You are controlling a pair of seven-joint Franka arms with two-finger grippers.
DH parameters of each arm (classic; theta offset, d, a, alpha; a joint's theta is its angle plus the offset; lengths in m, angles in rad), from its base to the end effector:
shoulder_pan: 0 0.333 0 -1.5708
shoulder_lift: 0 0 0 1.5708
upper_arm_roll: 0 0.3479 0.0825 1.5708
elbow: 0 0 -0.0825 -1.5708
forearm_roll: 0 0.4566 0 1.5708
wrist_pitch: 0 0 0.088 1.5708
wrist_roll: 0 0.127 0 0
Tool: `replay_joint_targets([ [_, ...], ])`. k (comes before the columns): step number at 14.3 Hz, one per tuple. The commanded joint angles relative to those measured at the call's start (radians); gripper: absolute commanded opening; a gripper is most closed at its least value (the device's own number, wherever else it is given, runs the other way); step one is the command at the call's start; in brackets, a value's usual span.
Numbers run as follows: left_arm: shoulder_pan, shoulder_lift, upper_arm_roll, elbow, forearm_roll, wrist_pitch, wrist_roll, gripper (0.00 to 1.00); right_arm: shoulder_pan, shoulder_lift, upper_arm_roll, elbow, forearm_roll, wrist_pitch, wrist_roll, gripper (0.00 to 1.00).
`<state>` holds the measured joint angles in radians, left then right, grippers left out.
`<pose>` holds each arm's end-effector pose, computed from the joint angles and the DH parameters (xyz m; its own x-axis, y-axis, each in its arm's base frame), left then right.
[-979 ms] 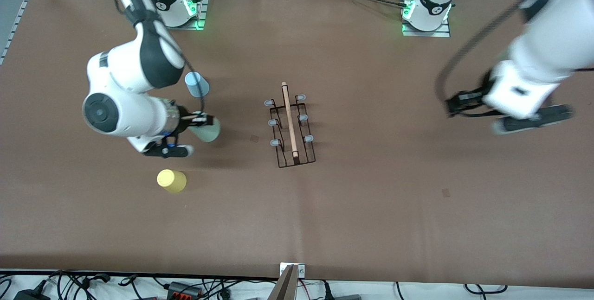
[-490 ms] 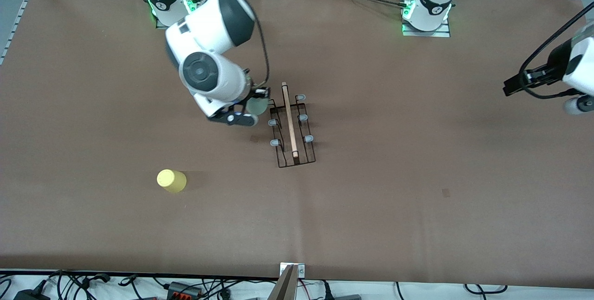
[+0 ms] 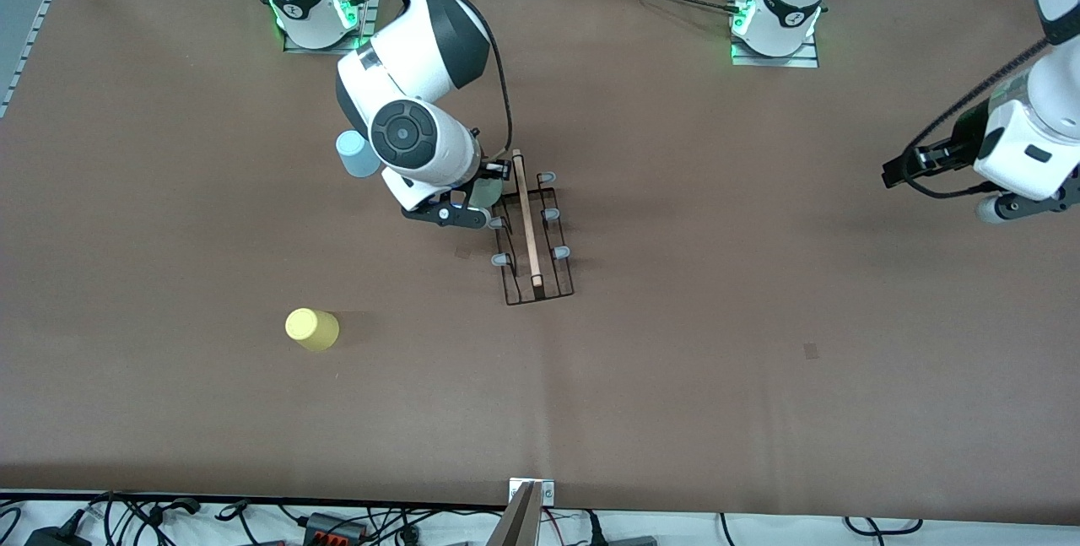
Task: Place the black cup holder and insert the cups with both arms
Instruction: 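Hang the teal cup on a holder peg while the left gripper withdraws, then lower the right gripper onto the yellow cup and close it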
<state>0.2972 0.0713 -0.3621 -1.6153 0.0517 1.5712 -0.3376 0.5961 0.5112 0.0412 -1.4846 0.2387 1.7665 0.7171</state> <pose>0.6414 -0.0286 0.5699 0.9588 0.2676 -0.0956 0.2627 -0.9629 -0.0613 0.5904 0.4636 0.3428 0.9331 -0.1431 -0.3299 -0.1598 -0.9868 -0.0241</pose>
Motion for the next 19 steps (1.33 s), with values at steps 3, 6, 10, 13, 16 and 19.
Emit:
replay_joint_targets([
  [3, 0.023, -0.021, -0.003, 0.012, -0.021, 0.024, 0.031, 1.0, 0.033, 0.049, -0.007, 0.015, 0.011, 0.038, 0.013, 0.28],
  [6, 0.023, -0.01, -0.001, 0.025, -0.021, 0.016, 0.031, 1.0, 0.03, 0.053, -0.009, 0.015, 0.008, 0.027, 0.013, 1.0],
  [10, 0.023, -0.01, -0.003, 0.025, -0.021, 0.012, 0.031, 1.0, 0.005, -0.014, -0.049, 0.017, -0.009, 0.008, 0.007, 1.0],
  [13, 0.011, -0.024, 0.005, 0.025, -0.023, -0.014, 0.034, 1.0, -0.005, -0.02, -0.205, 0.05, -0.041, 0.014, -0.005, 1.0],
  [16, -0.038, -0.045, 0.046, 0.014, -0.023, -0.011, 0.032, 1.0, -0.05, 0.079, -0.323, 0.092, -0.134, 0.146, -0.115, 1.0],
  [19, -0.186, -0.048, 0.193, 0.012, -0.023, -0.016, 0.031, 1.0, -0.123, 0.131, -0.325, 0.102, -0.157, 0.26, -0.275, 1.0],
])
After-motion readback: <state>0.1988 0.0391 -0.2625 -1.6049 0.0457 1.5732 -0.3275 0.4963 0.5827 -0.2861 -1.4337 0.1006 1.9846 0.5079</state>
